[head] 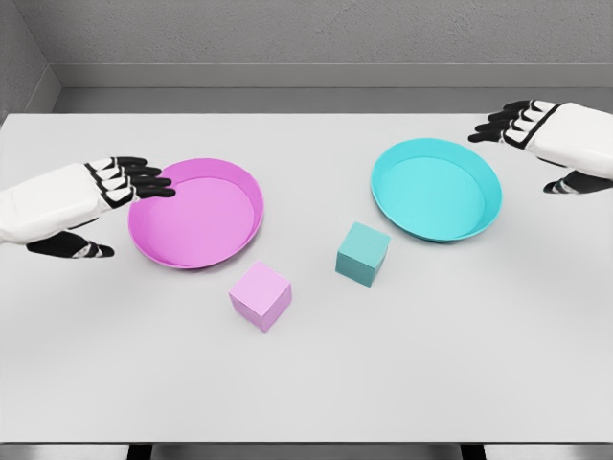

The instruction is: Place the blocks in the corresponding plates according to their colors

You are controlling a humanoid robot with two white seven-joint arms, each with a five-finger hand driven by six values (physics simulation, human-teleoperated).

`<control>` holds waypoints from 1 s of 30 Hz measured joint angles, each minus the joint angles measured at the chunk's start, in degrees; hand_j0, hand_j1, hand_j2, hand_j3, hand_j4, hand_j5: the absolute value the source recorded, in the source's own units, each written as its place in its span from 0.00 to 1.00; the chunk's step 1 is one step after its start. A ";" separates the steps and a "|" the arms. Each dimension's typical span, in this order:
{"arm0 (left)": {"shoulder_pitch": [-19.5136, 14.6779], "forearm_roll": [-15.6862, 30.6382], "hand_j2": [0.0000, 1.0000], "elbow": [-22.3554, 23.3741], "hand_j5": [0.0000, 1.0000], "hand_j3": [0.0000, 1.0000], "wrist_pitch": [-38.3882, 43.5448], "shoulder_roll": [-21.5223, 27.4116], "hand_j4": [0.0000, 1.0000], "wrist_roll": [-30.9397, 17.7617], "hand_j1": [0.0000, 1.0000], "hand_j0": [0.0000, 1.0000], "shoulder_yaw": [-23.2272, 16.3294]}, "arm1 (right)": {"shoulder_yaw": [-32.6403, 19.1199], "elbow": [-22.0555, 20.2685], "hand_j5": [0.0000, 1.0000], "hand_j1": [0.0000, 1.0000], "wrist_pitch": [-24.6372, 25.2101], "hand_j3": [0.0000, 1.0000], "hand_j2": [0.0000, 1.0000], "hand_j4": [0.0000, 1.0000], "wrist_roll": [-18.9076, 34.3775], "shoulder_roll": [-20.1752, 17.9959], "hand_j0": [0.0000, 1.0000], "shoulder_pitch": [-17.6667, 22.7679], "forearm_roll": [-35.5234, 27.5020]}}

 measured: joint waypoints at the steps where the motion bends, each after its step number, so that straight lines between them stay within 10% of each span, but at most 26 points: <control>1: -0.09 0.01 1.00 -0.01 1.00 1.00 0.00 -0.03 1.00 0.00 1.00 1.00 -0.25 | 0.07 0.00 1.00 1.00 0.00 1.00 1.00 1.00 0.00 0.01 1.00 0.00 0.02; 9: -5.10 -0.90 1.00 -0.09 1.00 1.00 -0.01 -5.81 1.00 -5.19 1.00 1.00 -4.86 | 0.24 -0.01 1.00 1.00 0.00 1.00 1.00 1.00 0.01 0.12 1.00 -0.44 0.06; 18: -5.10 -1.19 1.00 -0.11 1.00 1.00 -0.04 -13.86 1.00 -9.21 1.00 1.00 -9.01 | 5.87 -0.37 1.00 1.00 0.01 1.00 1.00 1.00 0.06 8.38 1.00 -5.62 9.07; 30: -5.18 -2.40 1.00 -0.10 1.00 1.00 -0.04 -16.49 1.00 -9.81 1.00 1.00 -10.02 | 14.46 -6.06 1.00 1.00 0.00 1.00 1.00 1.00 0.01 9.41 1.00 -5.98 10.55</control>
